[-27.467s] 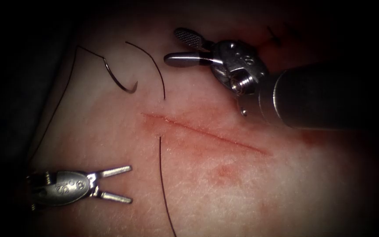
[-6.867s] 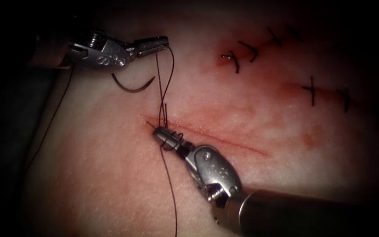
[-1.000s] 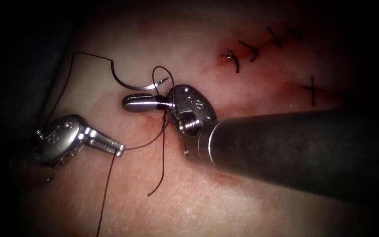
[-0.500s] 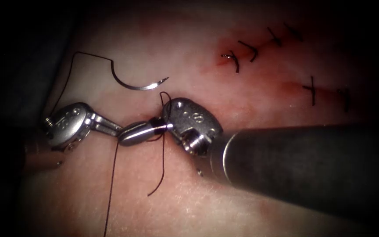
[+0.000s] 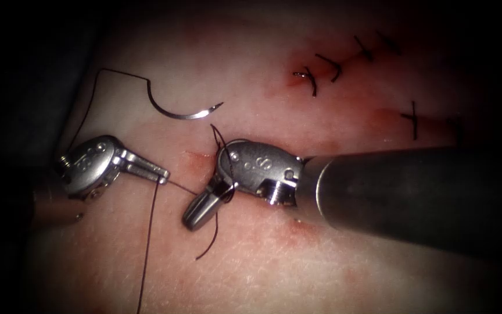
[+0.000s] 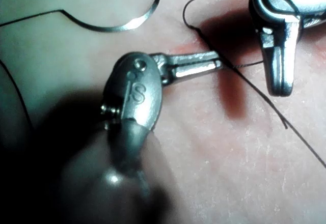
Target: Wound Closure
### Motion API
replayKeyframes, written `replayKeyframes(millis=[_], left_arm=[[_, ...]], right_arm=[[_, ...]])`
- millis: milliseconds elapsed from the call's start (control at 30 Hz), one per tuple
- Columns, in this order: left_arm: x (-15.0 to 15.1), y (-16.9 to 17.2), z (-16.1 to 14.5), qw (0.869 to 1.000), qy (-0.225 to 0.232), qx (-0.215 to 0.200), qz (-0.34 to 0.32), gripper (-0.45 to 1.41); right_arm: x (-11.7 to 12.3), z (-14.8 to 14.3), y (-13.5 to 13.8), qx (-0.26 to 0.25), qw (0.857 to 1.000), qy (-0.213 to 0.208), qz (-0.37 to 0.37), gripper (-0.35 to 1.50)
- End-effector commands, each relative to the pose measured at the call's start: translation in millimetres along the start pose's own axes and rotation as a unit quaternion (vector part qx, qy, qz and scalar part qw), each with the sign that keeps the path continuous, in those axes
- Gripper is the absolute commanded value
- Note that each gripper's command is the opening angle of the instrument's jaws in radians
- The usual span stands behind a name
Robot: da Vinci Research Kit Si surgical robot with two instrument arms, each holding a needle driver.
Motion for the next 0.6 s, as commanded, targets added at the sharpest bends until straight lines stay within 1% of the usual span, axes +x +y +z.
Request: replayKeyframes(millis=[33,67,233,367,433,467,600], left_arm=[[-0.9,-0.2,0.4,1.0,0.0,-0.001,0.0,-0.45],[-0.9,-0.2,0.4,1.0,0.0,-0.001,0.0,-0.45],[-0.9,-0.2,0.4,1.0,0.0,-0.001,0.0,-0.45],[-0.9,-0.1,0.3,1.0,0.0,-0.001,0.0,-0.45],[-0.9,-0.1,0.3,1.0,0.0,-0.001,0.0,-0.45],[-0.9,-0.1,0.3,1.0,0.001,-0.001,-0.003,-0.45],[-0.9,-0.1,0.3,1.0,0.001,-0.001,-0.003,-0.45]], right_arm=[[-0.7,1.5,1.0,0.003,1.0,-0.011,-0.008,0.76],[-1.0,2.1,1.1,0.003,1.0,-0.021,-0.01,0.88],[-2.2,4.0,1.2,0.016,0.998,-0.058,-0.022,0.96],[-3.1,4.5,0.9,0.021,0.997,-0.068,-0.026,1.13],[-3.3,4.5,0.6,0.023,0.997,-0.071,-0.033,1.13],[-3.4,4.5,0.1,0.029,0.995,-0.085,-0.046,1.1],[-3.5,4.4,-0.7,0.035,0.994,-0.09,-0.057,1.1]])
